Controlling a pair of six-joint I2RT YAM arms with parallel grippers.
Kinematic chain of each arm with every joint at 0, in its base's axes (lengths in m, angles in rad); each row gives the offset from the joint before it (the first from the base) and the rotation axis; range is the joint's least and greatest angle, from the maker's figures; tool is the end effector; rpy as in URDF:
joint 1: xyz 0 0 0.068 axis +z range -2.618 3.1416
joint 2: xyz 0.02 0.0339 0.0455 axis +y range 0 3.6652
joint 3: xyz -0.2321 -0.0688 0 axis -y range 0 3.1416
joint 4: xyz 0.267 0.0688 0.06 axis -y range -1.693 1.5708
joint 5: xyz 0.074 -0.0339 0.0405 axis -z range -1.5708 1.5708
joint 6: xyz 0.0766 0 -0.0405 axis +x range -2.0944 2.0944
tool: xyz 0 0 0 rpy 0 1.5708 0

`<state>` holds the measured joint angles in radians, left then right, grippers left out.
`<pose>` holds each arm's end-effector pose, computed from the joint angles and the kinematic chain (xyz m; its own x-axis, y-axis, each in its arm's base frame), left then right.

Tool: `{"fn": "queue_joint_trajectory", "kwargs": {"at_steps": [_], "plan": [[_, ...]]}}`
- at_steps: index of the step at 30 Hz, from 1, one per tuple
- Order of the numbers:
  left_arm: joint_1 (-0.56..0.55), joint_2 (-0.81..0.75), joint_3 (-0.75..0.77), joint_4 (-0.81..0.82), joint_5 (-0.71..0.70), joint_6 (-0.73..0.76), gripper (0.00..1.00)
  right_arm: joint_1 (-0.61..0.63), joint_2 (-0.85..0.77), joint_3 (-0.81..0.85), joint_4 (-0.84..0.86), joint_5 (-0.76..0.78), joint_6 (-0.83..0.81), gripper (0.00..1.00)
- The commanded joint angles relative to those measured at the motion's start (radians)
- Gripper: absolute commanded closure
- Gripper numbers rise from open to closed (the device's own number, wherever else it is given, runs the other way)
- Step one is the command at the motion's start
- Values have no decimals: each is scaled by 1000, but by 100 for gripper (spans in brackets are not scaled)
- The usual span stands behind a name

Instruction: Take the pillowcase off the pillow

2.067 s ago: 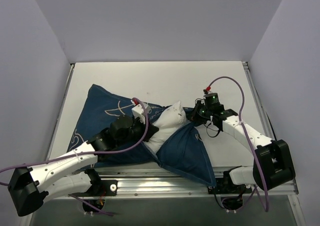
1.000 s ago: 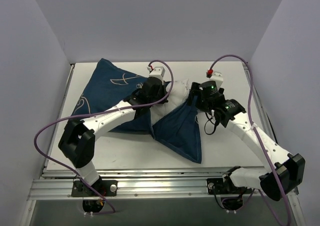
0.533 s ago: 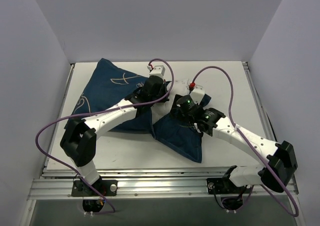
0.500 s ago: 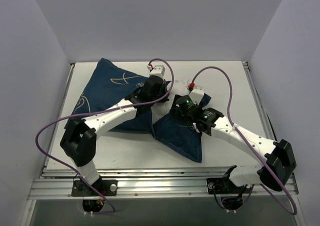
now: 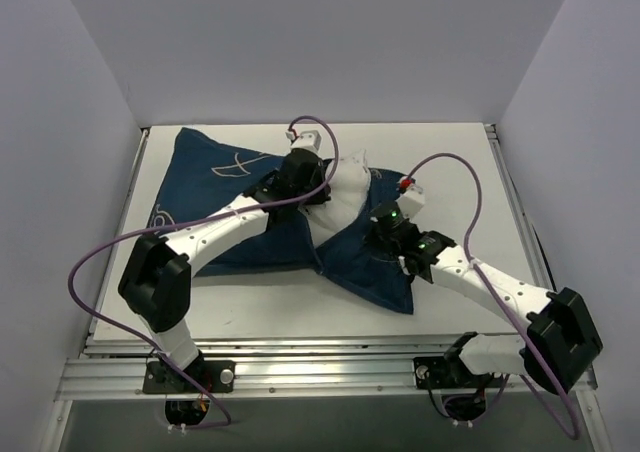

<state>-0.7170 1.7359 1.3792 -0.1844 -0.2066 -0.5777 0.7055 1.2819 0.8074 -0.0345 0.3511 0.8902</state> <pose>0.3548 -0.2884 0.2287 -0.6041 -0.1824 -0.7757 0.2157 0.8997 -0.3796 0.2807 0.2044 0.1963 -0.5289 0.5081 -0.6797 0.0491 0.8179 0.5732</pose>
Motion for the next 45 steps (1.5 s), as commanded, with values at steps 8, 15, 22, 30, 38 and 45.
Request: {"fn": "queue_joint_trajectory", "kwargs": {"at_steps": [8,15,22,30,38,45], "plan": [[286,-128,-58,-102,-8,-92,98,-497,-219,-269,-139,-205,-148,100],[321,-223,-196,-66,100,-65,98,-569,-133,-272,-9,-413,-233,100],[167,-272,-172,-4,320,313,53,-532,-107,-166,5,-455,-346,100],[-92,-269,-26,-4,216,705,13,-457,-95,-56,-31,-428,-415,100],[-236,-83,118,-42,234,999,10,-411,-58,-22,-28,-423,-425,100],[-236,115,211,-92,245,1069,7,-388,-52,-2,-28,-422,-436,100]]}}
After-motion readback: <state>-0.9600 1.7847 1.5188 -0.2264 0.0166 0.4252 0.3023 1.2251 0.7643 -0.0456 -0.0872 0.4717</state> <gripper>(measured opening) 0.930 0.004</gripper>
